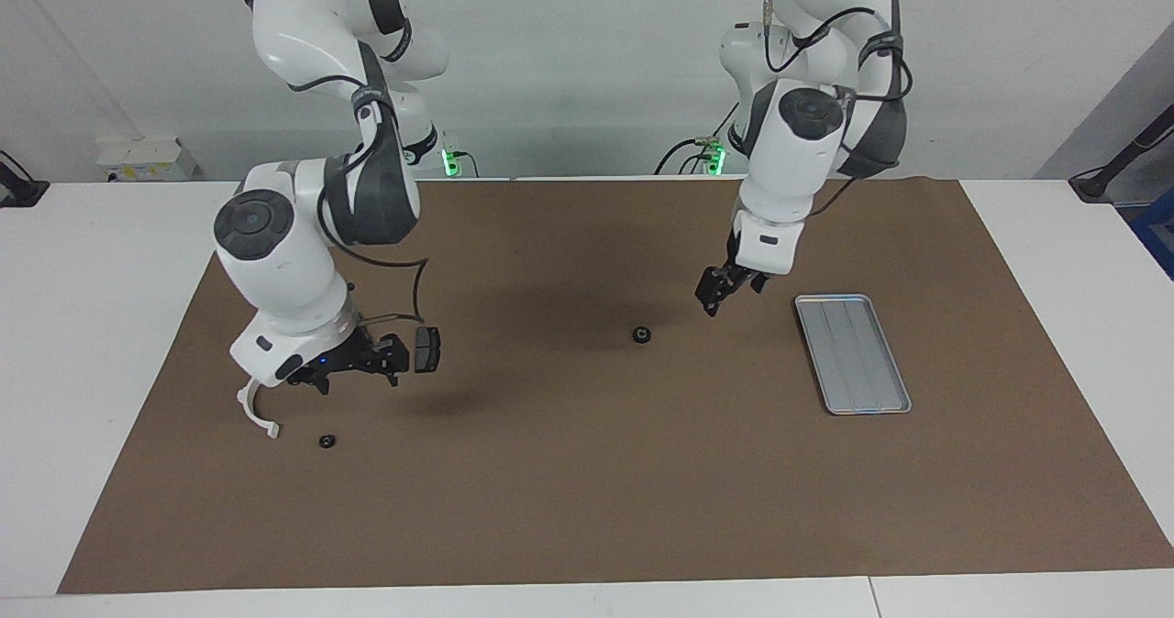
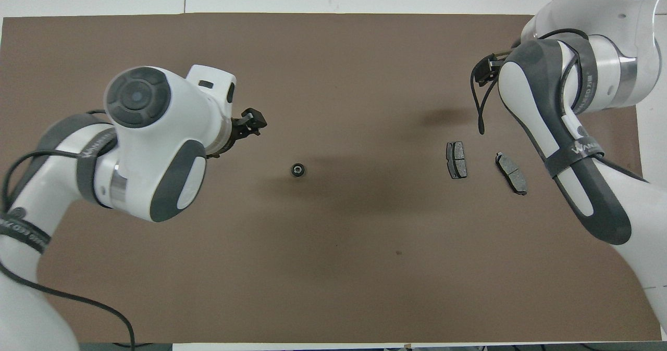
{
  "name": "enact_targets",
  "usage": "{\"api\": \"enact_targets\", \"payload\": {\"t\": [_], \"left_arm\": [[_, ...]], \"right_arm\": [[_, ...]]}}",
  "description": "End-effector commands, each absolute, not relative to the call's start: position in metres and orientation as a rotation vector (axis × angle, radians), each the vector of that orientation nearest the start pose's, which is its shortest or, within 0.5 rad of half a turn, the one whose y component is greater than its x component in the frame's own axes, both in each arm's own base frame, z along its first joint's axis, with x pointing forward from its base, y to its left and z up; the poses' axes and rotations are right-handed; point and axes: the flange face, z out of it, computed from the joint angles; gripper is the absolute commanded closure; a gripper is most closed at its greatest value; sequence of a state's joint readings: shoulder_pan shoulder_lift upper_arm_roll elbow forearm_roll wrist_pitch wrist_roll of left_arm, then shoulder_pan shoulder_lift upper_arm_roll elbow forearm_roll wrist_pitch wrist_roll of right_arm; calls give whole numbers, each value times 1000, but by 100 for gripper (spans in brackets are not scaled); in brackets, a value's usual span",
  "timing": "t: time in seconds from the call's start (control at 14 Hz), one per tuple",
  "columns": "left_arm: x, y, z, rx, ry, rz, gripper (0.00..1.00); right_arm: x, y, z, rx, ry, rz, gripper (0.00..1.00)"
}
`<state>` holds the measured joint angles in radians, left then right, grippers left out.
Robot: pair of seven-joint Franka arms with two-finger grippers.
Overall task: Pick bearing gear from pile to tray
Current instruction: 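Release the bearing with the right gripper while the left gripper reaches it, then grasp the black bearing at the centre with the left gripper and lift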
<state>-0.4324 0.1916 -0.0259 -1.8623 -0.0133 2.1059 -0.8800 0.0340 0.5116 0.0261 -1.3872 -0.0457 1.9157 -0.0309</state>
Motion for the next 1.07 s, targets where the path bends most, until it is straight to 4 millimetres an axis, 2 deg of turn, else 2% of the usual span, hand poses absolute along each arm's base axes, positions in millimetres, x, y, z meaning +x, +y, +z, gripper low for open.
{"api": "enact_targets", "payload": {"t": [0.0,0.07,0.21,0.36,0.57,0.93,1.0], "left_arm": [[545,-329,352,-3071,-733,13,0],[538,-342,334,-3072,-733,7,0],[535,-344,313,-3083,-732,-8,0],[527,-354,310,-3087,-714,-4,0],[524,-352,299,-3083,-747,-12,0],[517,-359,295,-3076,-785,-14,11],[515,-358,291,-3074,-785,-11,17]], "right_arm": [[691,9,379,-3170,-184,-72,0],[696,-6,363,-3170,-181,-89,0],[704,-24,341,-3169,-155,-110,0],[709,-26,324,-3166,-147,-122,0],[712,-26,300,-3161,-53,-83,0],[721,-34,292,-3163,-21,-160,0],[721,-34,291,-3163,-21,-158,0]]}}
